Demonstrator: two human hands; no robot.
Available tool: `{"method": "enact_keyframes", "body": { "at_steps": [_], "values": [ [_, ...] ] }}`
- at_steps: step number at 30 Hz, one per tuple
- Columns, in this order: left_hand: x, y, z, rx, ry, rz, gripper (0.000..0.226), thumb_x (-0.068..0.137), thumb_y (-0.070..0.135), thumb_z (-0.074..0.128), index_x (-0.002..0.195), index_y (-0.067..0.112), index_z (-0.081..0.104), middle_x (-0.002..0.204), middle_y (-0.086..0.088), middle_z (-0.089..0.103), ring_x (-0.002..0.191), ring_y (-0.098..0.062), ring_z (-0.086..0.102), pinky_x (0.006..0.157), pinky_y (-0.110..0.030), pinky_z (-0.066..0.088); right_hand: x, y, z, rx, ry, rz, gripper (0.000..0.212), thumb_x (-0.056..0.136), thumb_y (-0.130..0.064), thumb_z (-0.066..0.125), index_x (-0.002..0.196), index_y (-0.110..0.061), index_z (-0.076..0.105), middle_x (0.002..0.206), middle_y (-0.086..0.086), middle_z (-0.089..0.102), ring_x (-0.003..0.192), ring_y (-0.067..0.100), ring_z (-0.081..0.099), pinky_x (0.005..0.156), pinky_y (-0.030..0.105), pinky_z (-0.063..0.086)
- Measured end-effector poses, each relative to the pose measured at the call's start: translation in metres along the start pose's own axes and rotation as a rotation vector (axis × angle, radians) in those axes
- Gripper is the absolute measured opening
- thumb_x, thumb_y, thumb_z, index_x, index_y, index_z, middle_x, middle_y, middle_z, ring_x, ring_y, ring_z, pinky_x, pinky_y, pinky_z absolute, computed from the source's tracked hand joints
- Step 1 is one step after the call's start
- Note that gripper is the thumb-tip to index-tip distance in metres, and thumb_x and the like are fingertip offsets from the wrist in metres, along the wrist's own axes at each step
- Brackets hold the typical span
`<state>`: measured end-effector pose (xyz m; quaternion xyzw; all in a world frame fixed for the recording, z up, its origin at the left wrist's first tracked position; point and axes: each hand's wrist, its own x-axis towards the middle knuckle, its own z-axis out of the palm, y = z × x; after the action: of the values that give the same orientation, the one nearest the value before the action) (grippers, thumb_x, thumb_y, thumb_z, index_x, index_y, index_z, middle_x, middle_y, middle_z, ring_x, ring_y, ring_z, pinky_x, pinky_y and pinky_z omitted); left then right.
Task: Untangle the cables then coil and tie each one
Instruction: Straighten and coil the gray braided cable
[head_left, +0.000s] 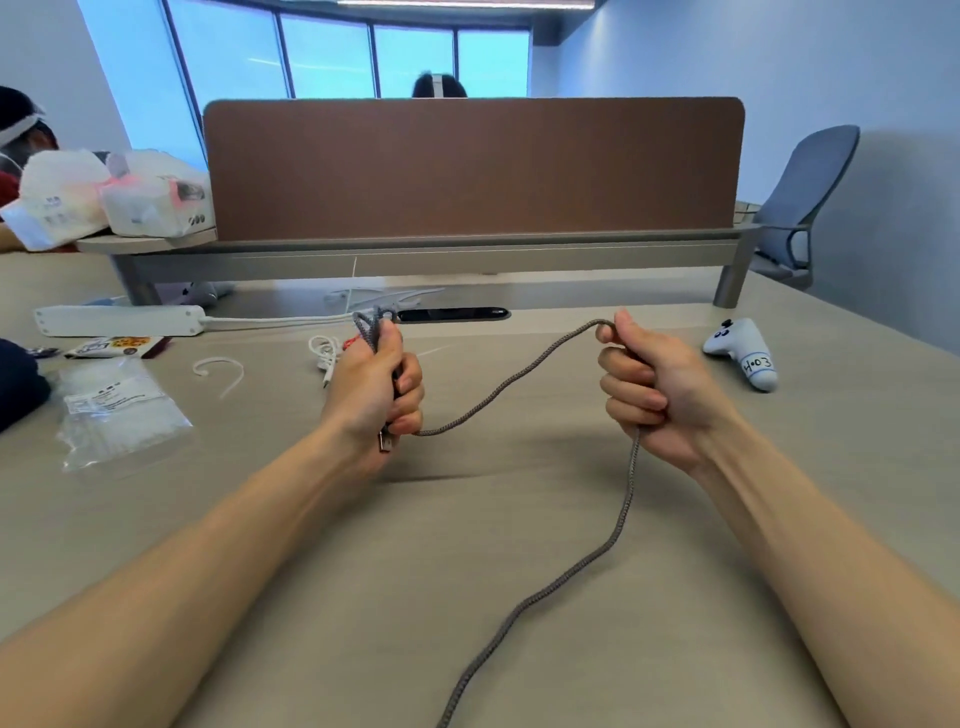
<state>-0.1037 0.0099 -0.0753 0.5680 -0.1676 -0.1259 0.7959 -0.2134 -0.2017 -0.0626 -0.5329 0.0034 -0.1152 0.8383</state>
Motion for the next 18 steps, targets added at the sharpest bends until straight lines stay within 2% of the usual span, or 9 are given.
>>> {"method": "enact_keyframes", "body": {
  "at_steps": [2, 5, 9, 11, 14, 16, 18],
  "values": [
    [-0.002, -0.011, -0.001, -0.001, -0.004, -0.029, 0.041, 0.103, 0.039, 0.032, 0.068, 0.018, 0.033, 0.053, -0.001, 0.031, 0.032, -0.007, 0.018, 0.035, -0.010, 0.014, 0.002, 0.002, -0.001, 0.002, -0.006, -0.015, 0.025, 0.097, -0.030, 0.045, 0.084, -0.012, 0.056, 0.047, -0.009, 0.022, 0.029, 0.000, 0.018, 0.029, 0.015, 0.012],
    [-0.005, -0.019, 0.001, 0.043, -0.035, -0.069, 0.046, 0.102, 0.041, 0.035, 0.062, 0.018, 0.039, 0.055, -0.004, 0.035, 0.031, -0.008, 0.017, 0.037, -0.010, 0.015, 0.002, 0.008, 0.003, -0.028, -0.046, 0.011, 0.022, 0.096, -0.024, 0.044, 0.098, -0.011, 0.061, 0.050, -0.008, 0.023, 0.031, 0.000, 0.018, 0.030, 0.014, 0.013],
    [-0.007, -0.019, 0.003, 0.084, -0.070, -0.124, 0.032, 0.100, 0.041, 0.041, 0.077, 0.019, 0.035, 0.067, -0.004, 0.057, 0.032, -0.007, 0.015, 0.039, -0.008, 0.018, 0.002, 0.016, 0.011, -0.107, -0.075, 0.051, 0.023, 0.098, -0.024, 0.043, 0.108, -0.014, 0.062, 0.055, -0.007, 0.026, 0.034, 0.001, 0.018, 0.031, 0.013, 0.013],
    [-0.009, -0.018, 0.002, 0.089, -0.101, -0.149, 0.031, 0.098, 0.042, 0.045, 0.080, 0.020, 0.033, 0.075, -0.006, 0.066, 0.033, -0.008, 0.013, 0.040, -0.009, 0.015, 0.002, 0.018, 0.014, -0.127, -0.072, 0.059, 0.023, 0.099, -0.024, 0.043, 0.110, -0.015, 0.062, 0.055, -0.006, 0.028, 0.034, 0.002, 0.019, 0.032, 0.013, 0.014],
    [-0.013, -0.017, 0.003, 0.145, -0.216, -0.144, 0.032, 0.091, 0.036, 0.059, 0.079, 0.023, 0.031, 0.082, -0.011, 0.069, 0.034, -0.006, 0.012, 0.039, -0.011, 0.011, 0.002, 0.020, 0.017, -0.132, -0.060, 0.040, 0.022, 0.099, -0.022, 0.043, 0.107, -0.015, 0.062, 0.055, -0.005, 0.031, 0.034, 0.002, 0.019, 0.032, 0.013, 0.016],
    [-0.018, -0.018, 0.001, 0.199, -0.300, -0.139, 0.043, 0.080, 0.030, 0.074, 0.082, 0.024, 0.031, 0.084, -0.013, 0.071, 0.035, -0.006, 0.013, 0.038, -0.012, 0.010, 0.002, 0.022, 0.021, -0.152, -0.045, -0.002, 0.021, 0.098, -0.020, 0.044, 0.103, -0.013, 0.063, 0.055, -0.005, 0.035, 0.034, 0.002, 0.020, 0.032, 0.012, 0.017],
    [-0.022, -0.020, 0.002, 0.266, -0.362, -0.151, 0.051, 0.071, 0.023, 0.077, 0.089, 0.021, 0.029, 0.084, -0.013, 0.072, 0.034, -0.006, 0.017, 0.037, -0.012, 0.014, 0.002, 0.023, 0.021, -0.174, -0.026, -0.038, 0.021, 0.097, -0.020, 0.046, 0.100, -0.010, 0.064, 0.054, -0.004, 0.040, 0.034, 0.002, 0.021, 0.032, 0.013, 0.018]
  ]
}}
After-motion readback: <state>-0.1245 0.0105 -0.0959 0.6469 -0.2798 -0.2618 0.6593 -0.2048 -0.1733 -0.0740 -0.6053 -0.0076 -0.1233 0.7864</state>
